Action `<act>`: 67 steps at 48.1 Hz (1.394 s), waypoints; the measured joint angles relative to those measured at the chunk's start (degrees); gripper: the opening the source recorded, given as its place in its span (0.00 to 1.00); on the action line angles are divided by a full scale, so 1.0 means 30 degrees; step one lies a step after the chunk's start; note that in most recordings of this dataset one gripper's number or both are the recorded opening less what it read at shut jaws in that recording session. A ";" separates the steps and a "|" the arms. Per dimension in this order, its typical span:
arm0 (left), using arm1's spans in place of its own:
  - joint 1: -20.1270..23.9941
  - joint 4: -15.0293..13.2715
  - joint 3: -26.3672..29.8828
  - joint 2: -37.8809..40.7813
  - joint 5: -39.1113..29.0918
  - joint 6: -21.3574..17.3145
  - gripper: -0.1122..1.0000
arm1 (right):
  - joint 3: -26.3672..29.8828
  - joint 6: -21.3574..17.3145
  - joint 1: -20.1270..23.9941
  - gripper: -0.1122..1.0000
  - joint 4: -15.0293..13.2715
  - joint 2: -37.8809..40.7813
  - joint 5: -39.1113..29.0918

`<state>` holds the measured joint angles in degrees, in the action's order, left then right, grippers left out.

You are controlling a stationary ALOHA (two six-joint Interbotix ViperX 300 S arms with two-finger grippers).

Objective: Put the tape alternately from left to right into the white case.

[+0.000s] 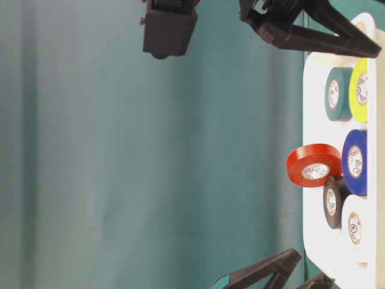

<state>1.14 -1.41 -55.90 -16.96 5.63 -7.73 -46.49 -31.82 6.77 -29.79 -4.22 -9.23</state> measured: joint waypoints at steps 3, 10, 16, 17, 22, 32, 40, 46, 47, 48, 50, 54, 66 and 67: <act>0.0000 -0.0029 -0.0059 -0.0059 0.0029 0.0000 0.92 | -0.0117 0.0000 0.0000 0.72 0.0029 0.0000 0.0117; 0.0000 -0.0029 -0.0088 -0.0117 0.0029 0.0000 0.92 | -0.0264 -0.0029 0.0029 0.72 0.0029 0.0000 0.0439; 0.0000 -0.0029 -0.0205 -0.0146 0.0029 0.0000 0.92 | -0.0264 -0.0029 0.0029 0.72 0.0029 0.0000 0.0674; 0.0000 0.0000 -0.0205 -0.0146 0.0029 0.0000 0.92 | -0.0264 -0.0029 0.0000 0.72 0.0000 -0.0029 0.0732; 0.0000 0.0000 -0.0322 -0.0146 0.0029 0.0000 0.92 | -0.0293 -0.0029 0.0000 0.72 0.0029 0.0000 0.0850; 0.0000 -0.0029 -0.0586 -0.0557 0.0029 0.0000 0.92 | -0.0293 0.0000 0.0029 0.72 0.0029 -0.0029 0.0879; 0.0000 -0.0029 -0.1025 -0.1406 0.0029 0.0000 0.92 | -0.0293 0.0000 0.0000 0.72 -0.0029 -0.0205 0.0820; 0.0000 -0.0029 -0.1494 -0.2256 0.0029 0.0000 0.92 | -0.0615 0.0000 -0.0322 0.72 -0.0029 -0.0791 0.0762; -0.0029 0.0000 -0.1553 -0.2402 0.0029 0.0000 0.92 | -0.0674 0.0000 -0.0410 0.72 -0.0059 -0.0908 0.0762; 0.0000 -0.0029 -0.1611 -0.2578 0.0029 -0.0029 0.92 | -0.0732 0.0000 -0.0498 0.72 -0.0059 -0.1055 0.0762; 0.0000 0.0000 -0.1816 -0.2930 0.0059 0.0000 0.92 | -0.0850 0.0000 -0.0615 0.72 -0.0059 -0.1318 0.0762; -0.0029 -0.0029 -0.2197 -0.3633 0.0059 0.0000 0.92 | -0.1143 0.0000 -0.0791 0.72 -0.0029 -0.1816 0.0762; -0.0029 -0.0029 -0.3311 -0.5771 0.0059 0.0000 0.92 | -0.1904 0.0000 -0.1084 0.72 -0.0029 -0.2988 0.0879; 0.0000 -0.0029 -0.3398 -0.5918 0.0059 0.0000 0.92 | -0.1934 0.0000 -0.1084 0.72 -0.0029 -0.3047 0.0908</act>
<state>1.14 -1.49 -66.09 -34.72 5.80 -7.73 -52.29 -31.82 3.52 -29.88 -13.36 -6.50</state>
